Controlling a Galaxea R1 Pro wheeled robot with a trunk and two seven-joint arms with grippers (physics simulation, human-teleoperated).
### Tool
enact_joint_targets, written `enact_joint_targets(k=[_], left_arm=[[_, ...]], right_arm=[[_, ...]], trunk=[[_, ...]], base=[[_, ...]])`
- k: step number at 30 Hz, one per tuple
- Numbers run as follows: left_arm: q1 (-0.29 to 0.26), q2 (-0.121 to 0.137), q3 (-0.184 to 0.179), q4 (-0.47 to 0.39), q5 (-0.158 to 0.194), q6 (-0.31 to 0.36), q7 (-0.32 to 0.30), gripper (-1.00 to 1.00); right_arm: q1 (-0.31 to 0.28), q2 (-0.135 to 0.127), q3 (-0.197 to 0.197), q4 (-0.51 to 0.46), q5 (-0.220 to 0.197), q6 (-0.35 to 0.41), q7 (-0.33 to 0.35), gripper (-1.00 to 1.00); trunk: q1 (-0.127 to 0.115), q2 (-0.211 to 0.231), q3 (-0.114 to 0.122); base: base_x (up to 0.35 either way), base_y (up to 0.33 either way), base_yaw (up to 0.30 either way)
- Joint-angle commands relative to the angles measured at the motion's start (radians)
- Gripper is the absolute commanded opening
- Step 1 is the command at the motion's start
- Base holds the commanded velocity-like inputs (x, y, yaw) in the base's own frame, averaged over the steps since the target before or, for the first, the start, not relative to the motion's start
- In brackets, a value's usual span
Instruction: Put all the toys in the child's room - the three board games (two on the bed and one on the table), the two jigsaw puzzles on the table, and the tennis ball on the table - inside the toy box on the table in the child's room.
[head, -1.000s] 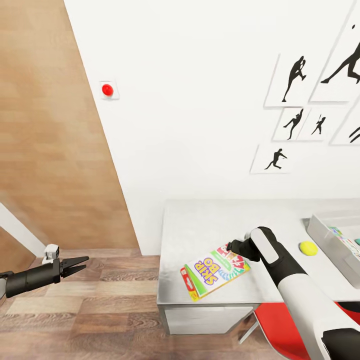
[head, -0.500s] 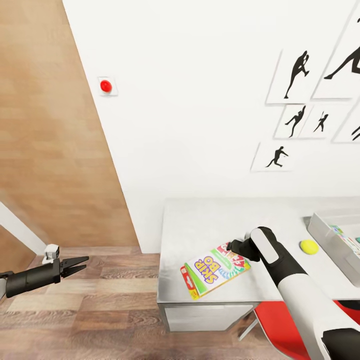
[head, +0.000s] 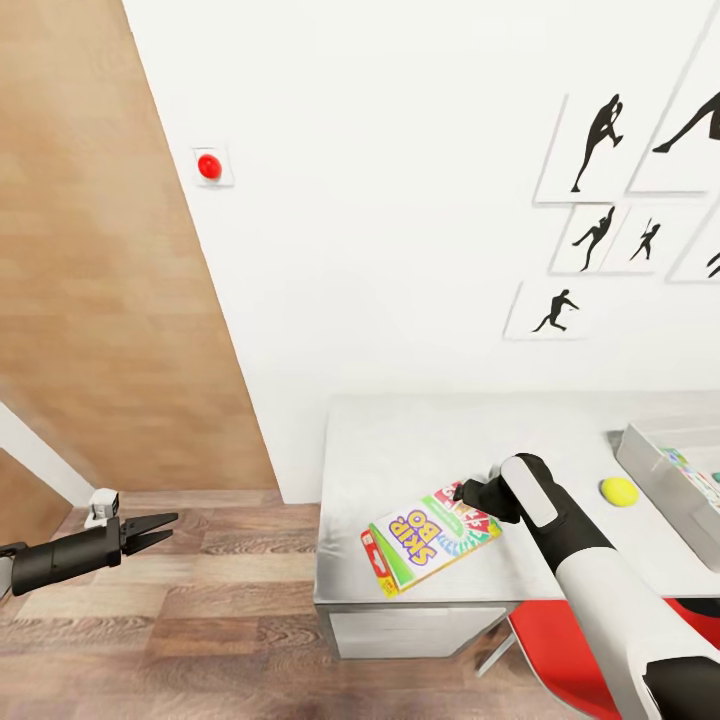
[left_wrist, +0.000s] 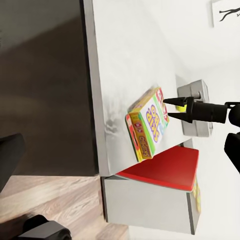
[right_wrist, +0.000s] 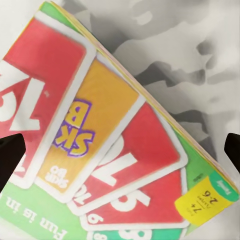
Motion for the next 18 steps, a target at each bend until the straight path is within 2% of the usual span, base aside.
enact_joint_targets(k=[1,18], left_arm=[[-0.001,0.001,0.000,0.000,0.004,0.006,-0.001,1.00],[-0.001,0.000,0.000,0.000,0.003,0.006,0.000,1.00]], right_arm=[[-0.001,-0.001,0.004,-0.001,-0.011,0.001,-0.010,1.00],[-0.001,-0.002,0.004,-0.001,-0.011,0.001,-0.009,1.00]], trunk=[[0.001,-0.002,-0.002],[0.001,-0.002,-0.007]], base=[[0.000,0.000,0.000],[0.000,0.000,0.000]])
